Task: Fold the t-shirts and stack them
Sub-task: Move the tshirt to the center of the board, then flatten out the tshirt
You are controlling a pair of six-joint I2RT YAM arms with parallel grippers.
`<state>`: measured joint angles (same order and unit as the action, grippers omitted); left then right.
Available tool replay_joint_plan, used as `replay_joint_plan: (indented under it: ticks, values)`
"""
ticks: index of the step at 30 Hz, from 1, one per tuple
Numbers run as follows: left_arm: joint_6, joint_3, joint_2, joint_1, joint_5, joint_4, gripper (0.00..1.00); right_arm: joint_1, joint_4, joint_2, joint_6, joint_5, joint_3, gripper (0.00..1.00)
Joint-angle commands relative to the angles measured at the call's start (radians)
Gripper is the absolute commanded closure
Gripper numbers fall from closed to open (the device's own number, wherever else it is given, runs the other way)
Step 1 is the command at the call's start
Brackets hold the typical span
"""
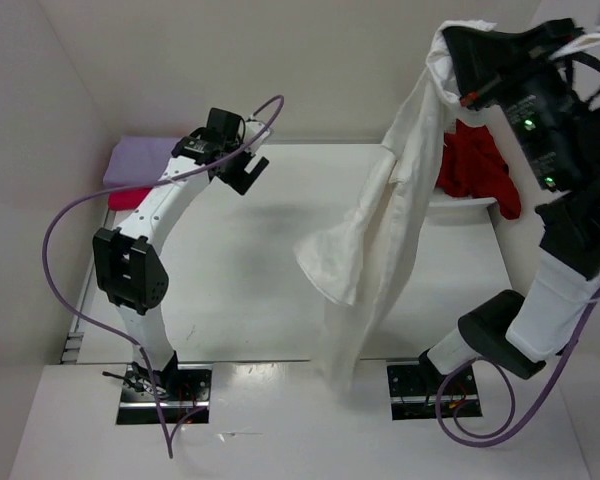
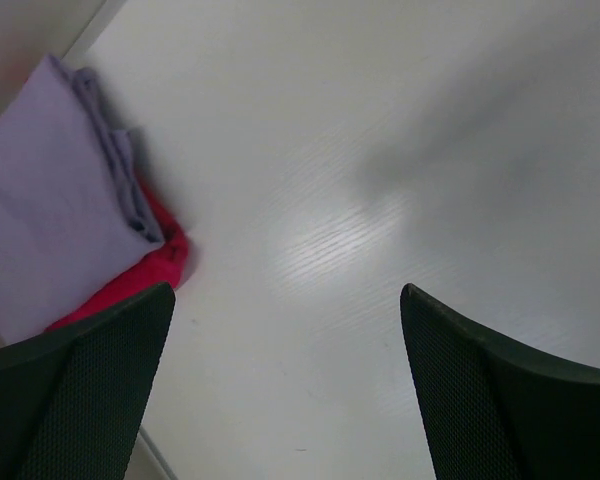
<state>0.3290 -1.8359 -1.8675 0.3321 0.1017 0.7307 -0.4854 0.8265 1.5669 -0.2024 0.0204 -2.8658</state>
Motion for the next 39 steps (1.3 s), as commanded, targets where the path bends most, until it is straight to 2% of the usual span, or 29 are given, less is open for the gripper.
replay_joint_plan:
  ticks: [1, 4, 7, 8, 10, 11, 12, 13, 15, 16, 20, 21, 24, 28, 31, 33, 35, 39]
  values:
    - [-0.033, 0.013, 0.062, -0.069, 0.116, -0.045, 0.00, -0.001, 0.026, 0.088, -0.055, 0.076, 0.138, 1.00]
    - [-0.042, 0.004, 0.073, -0.131, 0.127, -0.045, 0.00, 0.021, 0.121, 0.182, -0.112, 0.092, 0.229, 1.00]
    - [0.004, 0.004, 0.102, -0.131, 0.067, -0.018, 0.00, 0.041, 0.236, 0.339, -0.178, 0.053, 0.208, 1.00]
    - [0.022, 0.004, 0.117, -0.119, -0.003, -0.004, 0.00, 0.041, 0.258, 0.417, -0.196, 0.024, 0.174, 1.00]
    - [0.045, 0.038, 0.140, -0.070, -0.019, 0.006, 0.00, 0.041, 0.312, 0.481, -0.221, 0.036, 0.133, 1.00]
    - [0.059, 0.052, 0.140, -0.055, -0.019, 0.006, 0.00, 0.041, 0.325, 0.505, -0.230, 0.052, 0.132, 0.96]
    - [0.059, 0.082, 0.140, -0.042, 0.007, 0.006, 0.00, 0.041, 0.347, 0.534, -0.230, 0.064, 0.132, 0.51]
    - [0.070, 0.098, 0.140, -0.030, 0.033, -0.008, 0.00, 0.051, 0.347, 0.535, -0.239, 0.082, 0.132, 0.31]
    - [0.070, 0.122, 0.149, -0.011, 0.093, -0.008, 0.00, 0.051, 0.362, 0.526, -0.239, 0.147, 0.132, 0.10]
    - [0.079, 0.141, 0.159, 0.001, 0.093, -0.008, 0.00, 0.051, 0.371, 0.512, -0.239, 0.163, 0.152, 0.03]
    - [0.109, 0.150, 0.159, 0.028, -0.095, 0.061, 0.00, 0.061, 0.372, 0.414, -0.227, 0.228, 0.213, 0.03]
    - [0.119, 0.150, 0.159, 0.054, -0.182, 0.096, 0.00, 0.070, 0.372, 0.391, -0.227, 0.260, 0.235, 0.03]
    - [0.159, 0.188, 0.159, 0.149, -0.276, 0.143, 0.00, 0.070, 0.396, 0.300, -0.256, 0.352, 0.386, 0.03]
    - [0.177, 0.254, 0.140, 0.300, -0.394, 0.165, 0.00, 0.070, 0.352, 0.120, -0.319, 0.423, 0.819, 0.03]
    - [0.188, 0.317, 0.104, 0.422, -0.431, 0.153, 0.00, 0.134, 0.252, -0.040, -0.380, 0.373, 1.103, 0.03]
    - [0.188, 0.348, 0.070, 0.513, -0.419, 0.133, 0.00, 0.186, 0.177, -0.120, -0.402, 0.275, 1.272, 0.03]
    - [0.188, 0.391, 0.045, 0.560, -0.410, 0.090, 0.00, 0.247, 0.119, -0.227, -0.402, 0.224, 1.359, 0.03]
    - [0.142, 0.424, -0.031, 0.623, -0.410, 0.020, 0.00, 0.284, 0.120, -0.306, -0.411, 0.197, 1.493, 0.04]
